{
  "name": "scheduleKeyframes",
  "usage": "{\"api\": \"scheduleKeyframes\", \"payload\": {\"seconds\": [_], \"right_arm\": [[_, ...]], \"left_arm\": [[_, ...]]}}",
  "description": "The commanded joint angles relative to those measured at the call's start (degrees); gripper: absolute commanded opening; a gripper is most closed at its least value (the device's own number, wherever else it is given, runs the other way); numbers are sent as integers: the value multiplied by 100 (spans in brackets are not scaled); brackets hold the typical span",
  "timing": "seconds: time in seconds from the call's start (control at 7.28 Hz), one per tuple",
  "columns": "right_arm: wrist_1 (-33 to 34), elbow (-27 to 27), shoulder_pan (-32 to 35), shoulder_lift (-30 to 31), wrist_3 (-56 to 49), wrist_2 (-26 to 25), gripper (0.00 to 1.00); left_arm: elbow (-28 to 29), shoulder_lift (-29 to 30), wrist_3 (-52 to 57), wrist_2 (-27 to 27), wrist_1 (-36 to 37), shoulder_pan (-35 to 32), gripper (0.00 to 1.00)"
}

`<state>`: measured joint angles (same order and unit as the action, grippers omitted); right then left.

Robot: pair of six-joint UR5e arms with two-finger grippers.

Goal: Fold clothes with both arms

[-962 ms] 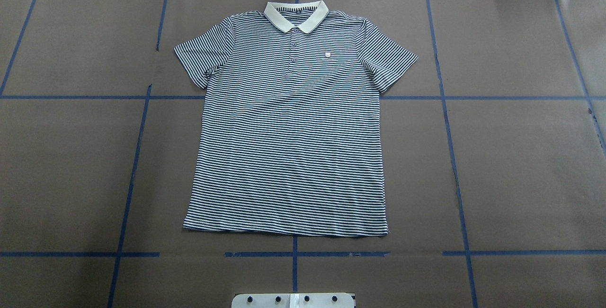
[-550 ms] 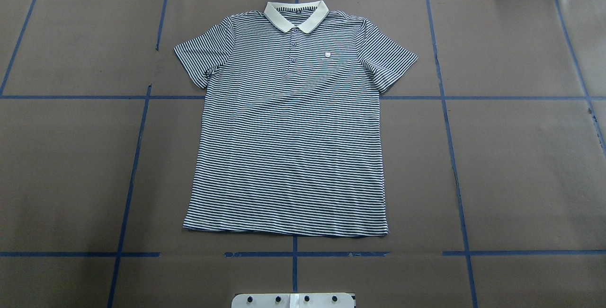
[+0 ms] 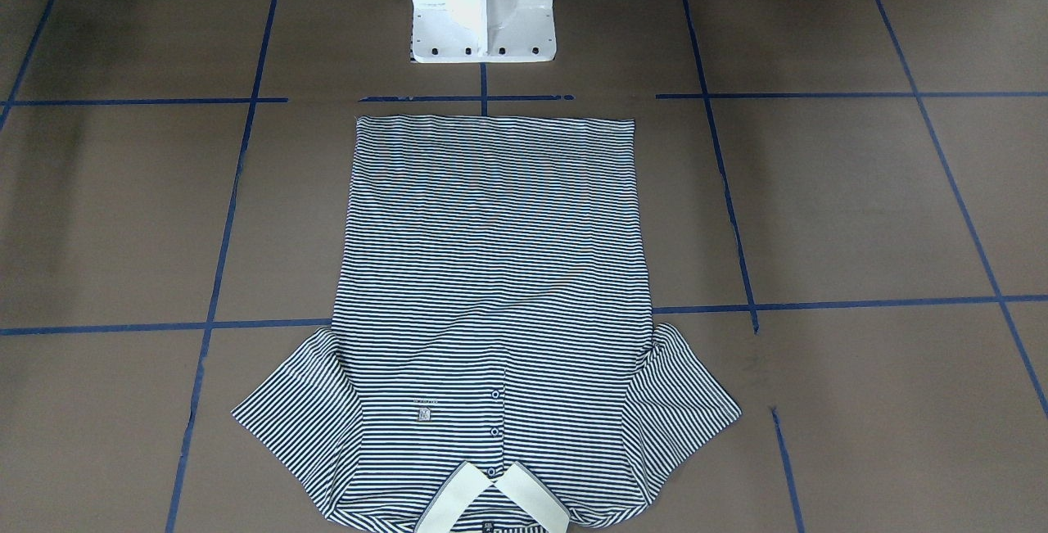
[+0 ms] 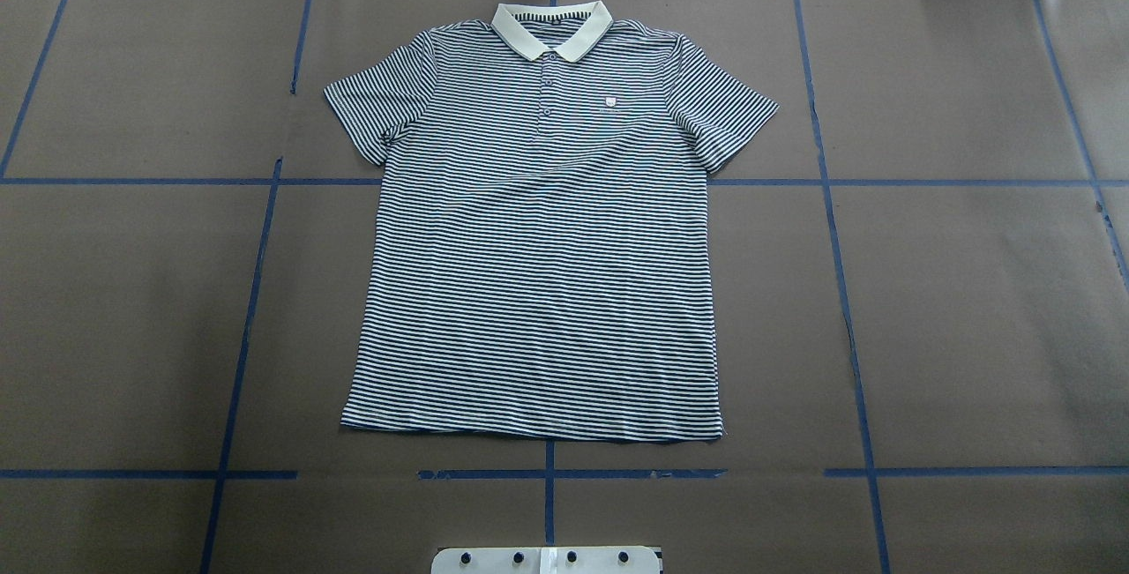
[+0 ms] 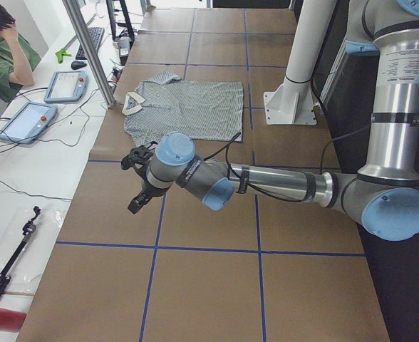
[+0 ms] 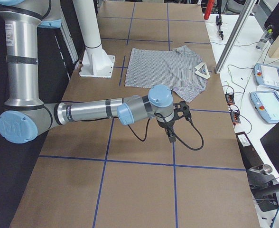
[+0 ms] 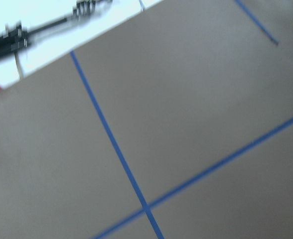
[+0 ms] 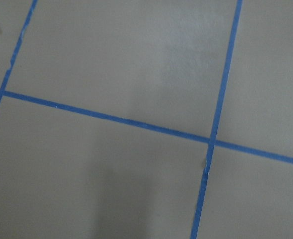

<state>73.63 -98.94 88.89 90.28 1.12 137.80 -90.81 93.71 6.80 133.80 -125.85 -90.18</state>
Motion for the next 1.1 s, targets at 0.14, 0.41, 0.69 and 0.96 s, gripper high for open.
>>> {"api": "scheduleKeyframes", "payload": {"seconds": [0.14, 0.41, 0.69, 0.96], "right_arm": [[-700, 550, -475, -893, 648, -34, 99], [-1058, 622, -1693, -1651, 2611, -931, 99], [-1735, 1478, -2925, -2580, 4335, -2095, 99], [-1940, 2095, -3630, -2979, 5142, -3019, 78]], "left_arm": [[363, 341, -522, 24, -466, 35, 100], [354, 358, -531, 24, -475, 114, 100], [371, 350, -531, 24, -589, 167, 100], [363, 350, -531, 24, -598, 194, 100]]}}
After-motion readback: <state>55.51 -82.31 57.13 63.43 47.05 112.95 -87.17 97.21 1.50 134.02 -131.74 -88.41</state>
